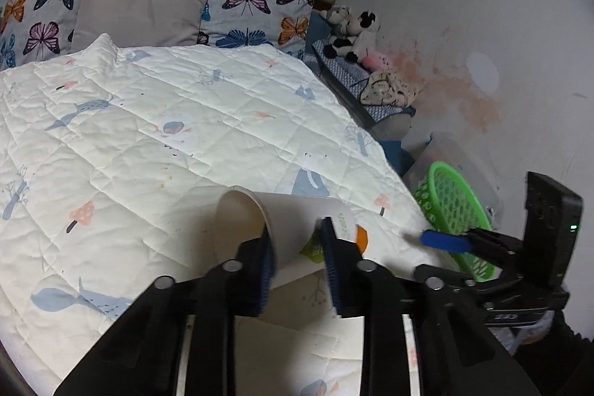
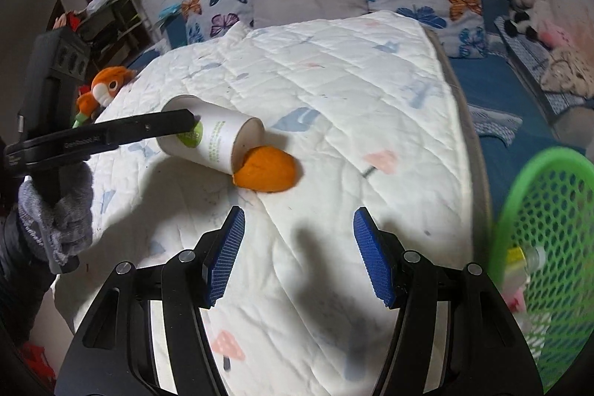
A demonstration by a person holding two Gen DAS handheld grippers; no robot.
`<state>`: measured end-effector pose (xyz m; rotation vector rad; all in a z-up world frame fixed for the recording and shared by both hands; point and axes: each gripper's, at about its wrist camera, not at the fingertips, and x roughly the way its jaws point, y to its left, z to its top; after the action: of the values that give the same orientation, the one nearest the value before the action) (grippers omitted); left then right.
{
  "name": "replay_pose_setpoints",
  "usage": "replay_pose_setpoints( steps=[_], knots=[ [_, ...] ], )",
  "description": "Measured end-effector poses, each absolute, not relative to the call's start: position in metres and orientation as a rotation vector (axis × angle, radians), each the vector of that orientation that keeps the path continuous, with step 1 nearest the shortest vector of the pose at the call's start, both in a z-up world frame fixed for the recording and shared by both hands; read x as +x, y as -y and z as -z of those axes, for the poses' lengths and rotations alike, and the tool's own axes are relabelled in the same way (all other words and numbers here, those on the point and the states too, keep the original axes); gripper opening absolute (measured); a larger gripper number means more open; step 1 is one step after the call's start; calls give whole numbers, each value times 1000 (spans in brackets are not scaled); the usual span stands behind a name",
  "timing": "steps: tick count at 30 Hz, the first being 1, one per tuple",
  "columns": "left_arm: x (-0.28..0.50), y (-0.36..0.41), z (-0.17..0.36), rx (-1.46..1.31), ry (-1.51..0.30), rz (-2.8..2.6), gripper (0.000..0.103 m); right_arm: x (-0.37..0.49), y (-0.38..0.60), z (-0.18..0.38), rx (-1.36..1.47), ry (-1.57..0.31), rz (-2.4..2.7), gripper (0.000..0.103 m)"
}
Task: Collect trash
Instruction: 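Move both tools back to the bed toward the paper cup and orange peel, then grasp the orange peel with the right tool while the left tool grasps the white paper cup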
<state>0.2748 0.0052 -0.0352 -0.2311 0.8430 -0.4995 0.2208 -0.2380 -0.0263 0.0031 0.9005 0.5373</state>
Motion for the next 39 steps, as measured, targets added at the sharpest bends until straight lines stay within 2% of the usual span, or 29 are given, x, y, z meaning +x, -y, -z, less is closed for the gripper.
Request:
replay_pose_setpoints(
  steps=[6, 21, 32, 39],
  knots=[
    [265, -18, 28, -221, -814, 470, 14, 233, 214, 32, -22, -904, -564, 58],
    [256, -46, 26, -239, -806, 428, 13, 256, 172, 50, -122, -914, -550, 48],
    [247, -23, 15, -217, -787, 470, 12, 234, 197, 39, -75, -893, -531, 44],
    [235, 8, 0, -197, -761, 536, 5, 209, 230, 26, -17, -869, -501, 43]
  ],
)
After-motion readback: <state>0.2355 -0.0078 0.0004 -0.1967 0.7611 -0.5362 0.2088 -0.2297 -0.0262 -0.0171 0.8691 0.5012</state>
